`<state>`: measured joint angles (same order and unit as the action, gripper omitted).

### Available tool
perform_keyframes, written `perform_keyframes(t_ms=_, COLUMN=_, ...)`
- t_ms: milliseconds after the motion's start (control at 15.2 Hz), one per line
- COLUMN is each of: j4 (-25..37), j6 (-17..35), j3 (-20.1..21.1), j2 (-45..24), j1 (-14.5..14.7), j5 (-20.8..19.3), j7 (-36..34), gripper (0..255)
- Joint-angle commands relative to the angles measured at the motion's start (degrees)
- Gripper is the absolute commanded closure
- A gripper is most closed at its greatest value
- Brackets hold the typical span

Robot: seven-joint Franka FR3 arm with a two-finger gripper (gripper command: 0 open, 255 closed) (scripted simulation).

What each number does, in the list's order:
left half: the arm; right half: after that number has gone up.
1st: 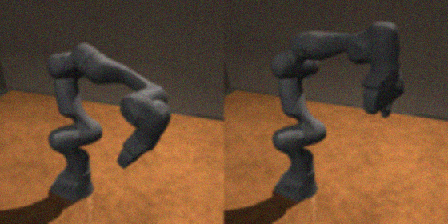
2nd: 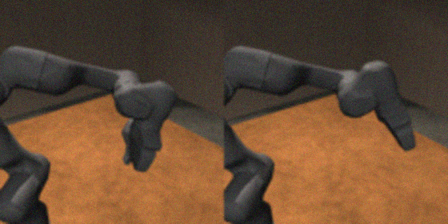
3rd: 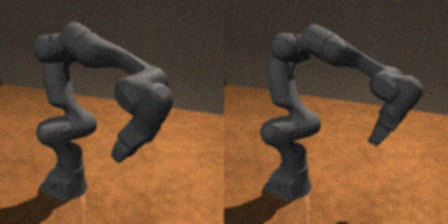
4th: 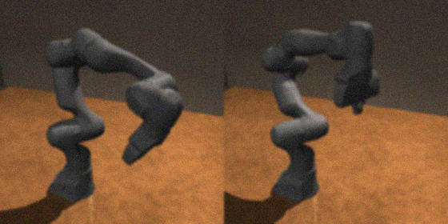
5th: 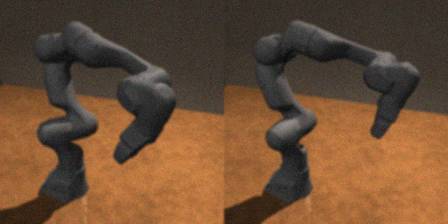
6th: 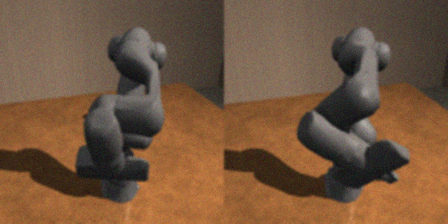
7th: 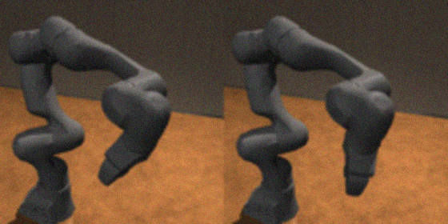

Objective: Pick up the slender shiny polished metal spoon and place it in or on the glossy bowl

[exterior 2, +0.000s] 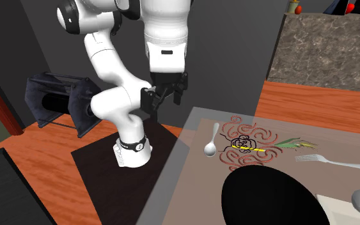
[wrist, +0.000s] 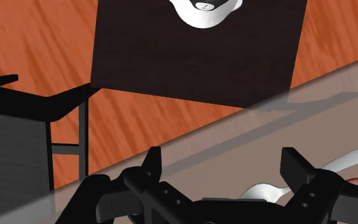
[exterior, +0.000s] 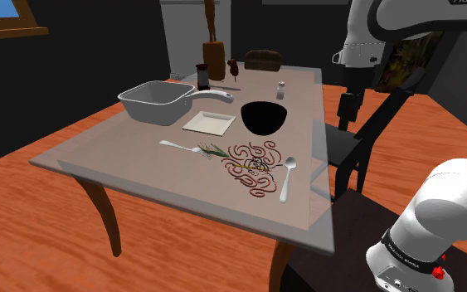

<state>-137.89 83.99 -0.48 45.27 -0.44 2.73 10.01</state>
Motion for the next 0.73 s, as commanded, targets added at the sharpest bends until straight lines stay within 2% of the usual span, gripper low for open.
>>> perform_keyframes(t_ms=0, j4=0.0, j6=0.0, j3=0.0, j2=0.0, j1=0.0, j5=0.0, j7=0.0, gripper=0)
perform_keyframes(t_ms=660, j4=-1.77, j6=16.82, j3=6.23, j2=-15.37, j1=6.47, j5=0.54, j7=4.92, gripper=0)
